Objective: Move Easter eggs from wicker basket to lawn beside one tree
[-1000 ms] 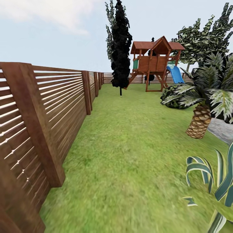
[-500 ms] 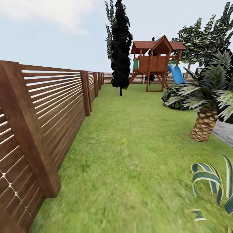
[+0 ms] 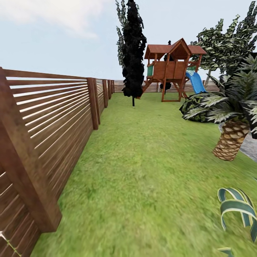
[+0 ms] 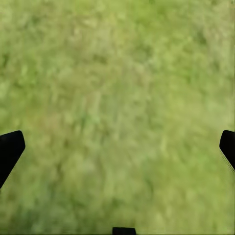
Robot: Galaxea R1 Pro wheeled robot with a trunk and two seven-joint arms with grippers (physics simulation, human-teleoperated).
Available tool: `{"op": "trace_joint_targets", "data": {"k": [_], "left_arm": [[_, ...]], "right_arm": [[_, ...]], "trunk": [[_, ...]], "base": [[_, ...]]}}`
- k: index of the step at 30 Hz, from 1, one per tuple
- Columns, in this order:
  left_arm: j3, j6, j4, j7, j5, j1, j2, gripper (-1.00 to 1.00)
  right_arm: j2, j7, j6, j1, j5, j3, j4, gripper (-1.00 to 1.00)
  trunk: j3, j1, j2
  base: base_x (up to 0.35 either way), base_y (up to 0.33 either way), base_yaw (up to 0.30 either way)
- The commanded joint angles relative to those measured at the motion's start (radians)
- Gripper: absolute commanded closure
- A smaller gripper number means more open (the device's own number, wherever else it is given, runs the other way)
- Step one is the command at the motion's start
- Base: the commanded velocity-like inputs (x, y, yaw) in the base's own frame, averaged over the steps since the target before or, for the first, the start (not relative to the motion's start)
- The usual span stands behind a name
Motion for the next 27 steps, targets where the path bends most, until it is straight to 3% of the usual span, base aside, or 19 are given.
{"op": "trace_joint_targets", "data": {"k": [1, 27], "left_arm": [[0.000, -0.003, 0.000, 0.001, -0.001, 0.000, 0.000, -1.00], [0.000, -0.003, 0.000, 0.002, -0.001, 0.000, 0.001, -1.00]], "right_arm": [[0.000, -0.001, -0.003, -0.001, 0.004, 0.000, 0.001, -1.00], [0.000, -0.001, -0.003, 0.000, 0.004, 0.000, 0.001, -1.00]], "trunk": [[-0.001, 0.001, 0.000], [-0.001, 0.001, 0.000]], "base": [[0.335, 0.000, 0.000], [0.335, 0.000, 0.000]]}}
